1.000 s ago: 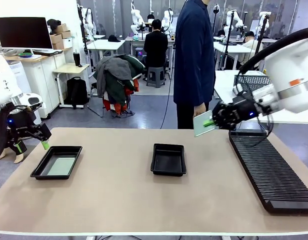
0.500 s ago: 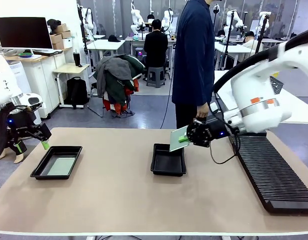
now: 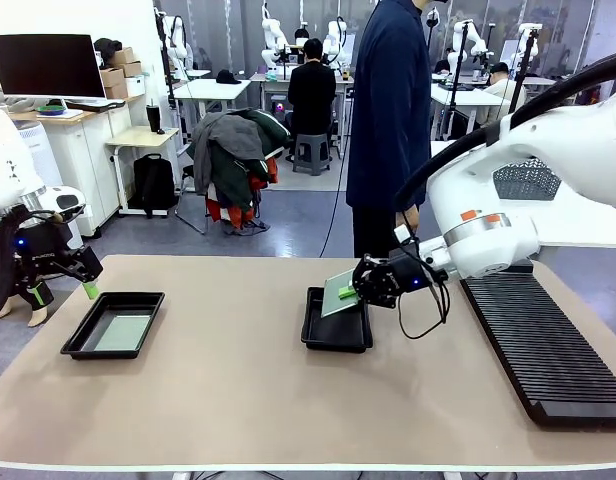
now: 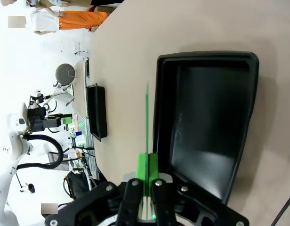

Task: Inspect and transfer BCBs to ESD trays.
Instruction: Pick up the Blank PCB from the PCB Rack and place it in the right ESD tray.

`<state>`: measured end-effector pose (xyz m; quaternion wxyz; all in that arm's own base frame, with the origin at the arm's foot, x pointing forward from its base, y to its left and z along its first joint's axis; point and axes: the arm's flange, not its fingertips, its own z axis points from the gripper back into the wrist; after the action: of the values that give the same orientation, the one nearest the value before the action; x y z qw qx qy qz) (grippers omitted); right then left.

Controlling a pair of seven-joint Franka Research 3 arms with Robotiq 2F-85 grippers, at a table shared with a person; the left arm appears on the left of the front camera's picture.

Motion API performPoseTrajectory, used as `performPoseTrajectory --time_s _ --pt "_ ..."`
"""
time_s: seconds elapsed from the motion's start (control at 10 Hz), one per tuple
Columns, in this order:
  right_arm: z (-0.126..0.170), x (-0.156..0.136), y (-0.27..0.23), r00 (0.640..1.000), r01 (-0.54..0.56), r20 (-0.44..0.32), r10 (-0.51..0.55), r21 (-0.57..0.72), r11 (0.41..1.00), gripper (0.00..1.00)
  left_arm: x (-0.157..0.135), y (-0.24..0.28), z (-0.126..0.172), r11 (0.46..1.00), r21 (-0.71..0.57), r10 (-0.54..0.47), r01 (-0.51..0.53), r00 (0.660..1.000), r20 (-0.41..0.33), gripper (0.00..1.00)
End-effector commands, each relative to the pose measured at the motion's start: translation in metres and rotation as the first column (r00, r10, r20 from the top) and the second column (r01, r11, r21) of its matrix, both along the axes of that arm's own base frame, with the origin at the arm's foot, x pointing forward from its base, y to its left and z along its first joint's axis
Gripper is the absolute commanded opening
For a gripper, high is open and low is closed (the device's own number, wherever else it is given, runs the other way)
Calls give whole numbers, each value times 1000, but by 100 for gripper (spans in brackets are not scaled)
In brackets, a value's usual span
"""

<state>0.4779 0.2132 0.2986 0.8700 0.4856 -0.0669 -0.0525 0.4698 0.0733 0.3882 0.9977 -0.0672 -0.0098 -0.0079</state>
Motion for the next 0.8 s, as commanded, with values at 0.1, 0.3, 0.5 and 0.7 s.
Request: performPoseTrajectory --time_s 0.1,0.3,0.5,0.7 --pt "-16 13 7 1000 -3 1 3 -19 1000 3 -1 1 -1 1000 -8 -5 5 1000 10 100" --pt "-26 16 8 1000 1 -20 -2 -25 1000 3 -1 1 -1 1000 -8 -5 5 1000 10 100" --pt "-33 19 11 999 -6 -40 4 -34 999 3 -1 1 -1 1000 -8 -5 5 1000 10 100" --pt "-36 22 14 998 -10 -61 7 -53 999 3 -1 1 -1 1000 -8 -5 5 1000 10 100"
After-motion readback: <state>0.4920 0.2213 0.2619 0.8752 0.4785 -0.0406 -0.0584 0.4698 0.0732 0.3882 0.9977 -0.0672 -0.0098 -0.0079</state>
